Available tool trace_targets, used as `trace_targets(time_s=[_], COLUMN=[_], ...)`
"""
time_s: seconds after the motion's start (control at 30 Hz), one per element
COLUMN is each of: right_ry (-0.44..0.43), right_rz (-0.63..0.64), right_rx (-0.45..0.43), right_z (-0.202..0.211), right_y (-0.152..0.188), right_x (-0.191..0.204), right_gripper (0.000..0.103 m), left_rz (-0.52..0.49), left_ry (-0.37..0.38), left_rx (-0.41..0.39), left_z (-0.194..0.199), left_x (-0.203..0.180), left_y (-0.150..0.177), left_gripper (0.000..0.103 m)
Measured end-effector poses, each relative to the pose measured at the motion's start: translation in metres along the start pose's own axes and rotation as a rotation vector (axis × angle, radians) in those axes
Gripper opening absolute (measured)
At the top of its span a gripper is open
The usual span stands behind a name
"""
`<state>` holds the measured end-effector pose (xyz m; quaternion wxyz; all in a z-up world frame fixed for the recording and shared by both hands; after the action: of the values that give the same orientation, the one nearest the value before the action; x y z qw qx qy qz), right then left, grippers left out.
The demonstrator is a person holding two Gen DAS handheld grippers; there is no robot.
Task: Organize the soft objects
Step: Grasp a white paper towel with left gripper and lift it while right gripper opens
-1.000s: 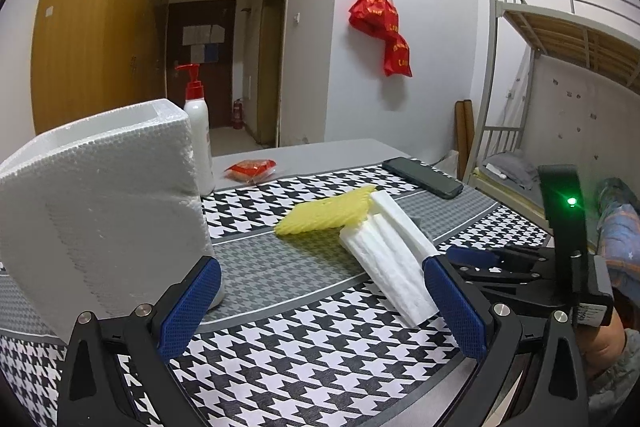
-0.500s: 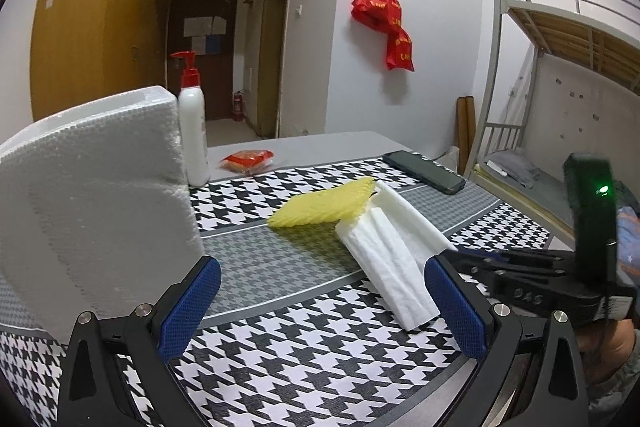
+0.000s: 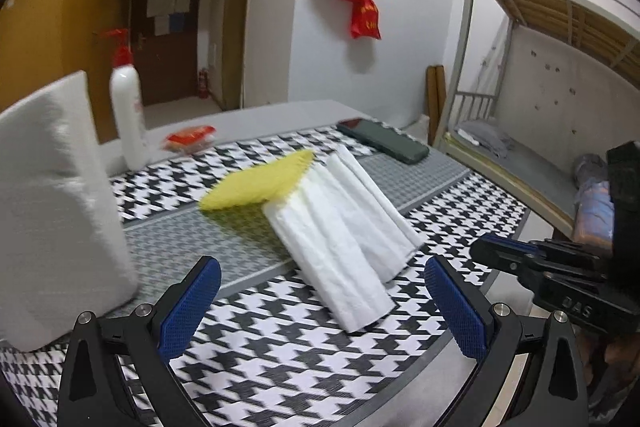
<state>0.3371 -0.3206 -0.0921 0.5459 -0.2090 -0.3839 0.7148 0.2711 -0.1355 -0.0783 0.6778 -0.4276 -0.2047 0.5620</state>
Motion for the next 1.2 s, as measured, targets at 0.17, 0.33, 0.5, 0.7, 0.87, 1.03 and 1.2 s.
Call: trace_targets(time_s=[0.17, 0.33, 0.5, 0.7, 0.87, 1.03, 1.2], right_ry=[0.019, 0.040, 0.048, 0.055, 0.066, 0.062, 0.058], right_rz=[-0.004, -0.026, -0.027, -0.033, -0.045, -0.046, -0.044], right_rx=[-0.011, -0.012, -0.010, -0.009, -0.008, -0.020, -0.024], right_z=[0.007, 0.009, 0.008, 0.008, 0.010, 0.013, 0.014], right_y=[0.003, 0.006, 0.007, 0.008, 0.009, 0.008, 0.008], right_x=[-0.005, -0.014, -0.017, -0.020, -0.024, -0.024, -0.021], right_gripper=[0.014, 0.014, 0.014, 0.016, 0.018, 0.032, 0.036], left_rz=[0.042, 0.096, 0.116, 0.114, 0.084, 0.033, 0.003], left_ry=[0.014, 0.017, 0.001, 0.036, 0.077, 0.092, 0.087], left_rx=[0.089, 0.174, 0.195, 0.191, 0.146, 0.088, 0.053], left_z=[-0.025, -0.045, -0.053, -0.057, -0.047, -0.025, -0.008], left_x=[0.003, 0.010, 0.013, 0.012, 0.006, -0.002, -0.006], left_y=[0.000, 0.005, 0.006, 0.004, -0.003, -0.014, -0.019], left_gripper=[0.083, 0.056, 0.043, 0.009, 0.003, 0.003, 0.003])
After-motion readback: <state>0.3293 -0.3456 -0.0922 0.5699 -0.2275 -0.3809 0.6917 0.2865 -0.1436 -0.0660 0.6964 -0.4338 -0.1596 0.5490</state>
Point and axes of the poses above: each gripper's, at about its wrist camera, not at the fingertips, and z roughly against the way its jaws point, x to its left, y to its underside, the point moved 2 cm from there along -z, roughly the way its jaws point, and after that the axes turned 10 degrees about y, right-handed, at the moved point
